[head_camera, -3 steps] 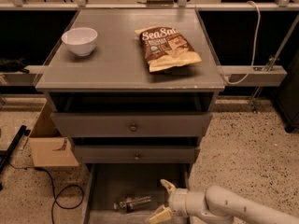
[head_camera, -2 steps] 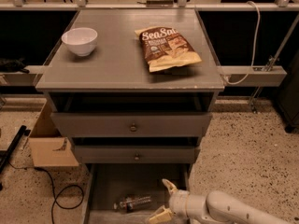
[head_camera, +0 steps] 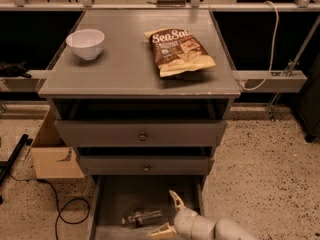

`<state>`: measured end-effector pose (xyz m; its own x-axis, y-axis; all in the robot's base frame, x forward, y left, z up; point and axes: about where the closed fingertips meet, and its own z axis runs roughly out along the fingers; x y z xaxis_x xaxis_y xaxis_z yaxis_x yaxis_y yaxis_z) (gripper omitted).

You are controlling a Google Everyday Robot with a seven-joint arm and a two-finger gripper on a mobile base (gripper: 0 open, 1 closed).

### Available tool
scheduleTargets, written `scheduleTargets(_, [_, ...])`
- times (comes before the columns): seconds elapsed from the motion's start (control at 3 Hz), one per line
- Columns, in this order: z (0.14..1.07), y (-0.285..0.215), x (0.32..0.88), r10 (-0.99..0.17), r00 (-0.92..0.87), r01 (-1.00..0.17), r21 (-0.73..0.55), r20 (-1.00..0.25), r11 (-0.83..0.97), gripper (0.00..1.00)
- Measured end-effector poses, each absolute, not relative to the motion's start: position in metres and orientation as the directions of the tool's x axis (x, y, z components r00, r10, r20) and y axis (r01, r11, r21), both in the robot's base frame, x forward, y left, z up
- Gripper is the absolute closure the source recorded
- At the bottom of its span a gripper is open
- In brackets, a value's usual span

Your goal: Pick water bottle from bottom drawer and place on counter

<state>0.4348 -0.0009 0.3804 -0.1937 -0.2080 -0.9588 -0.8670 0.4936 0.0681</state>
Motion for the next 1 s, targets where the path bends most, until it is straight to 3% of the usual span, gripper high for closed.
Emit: scheduleTargets(1.0, [0.327, -0.03, 0.439, -0.338, -0.252, -0.843, 0.034, -0.907, 0.537, 0.0])
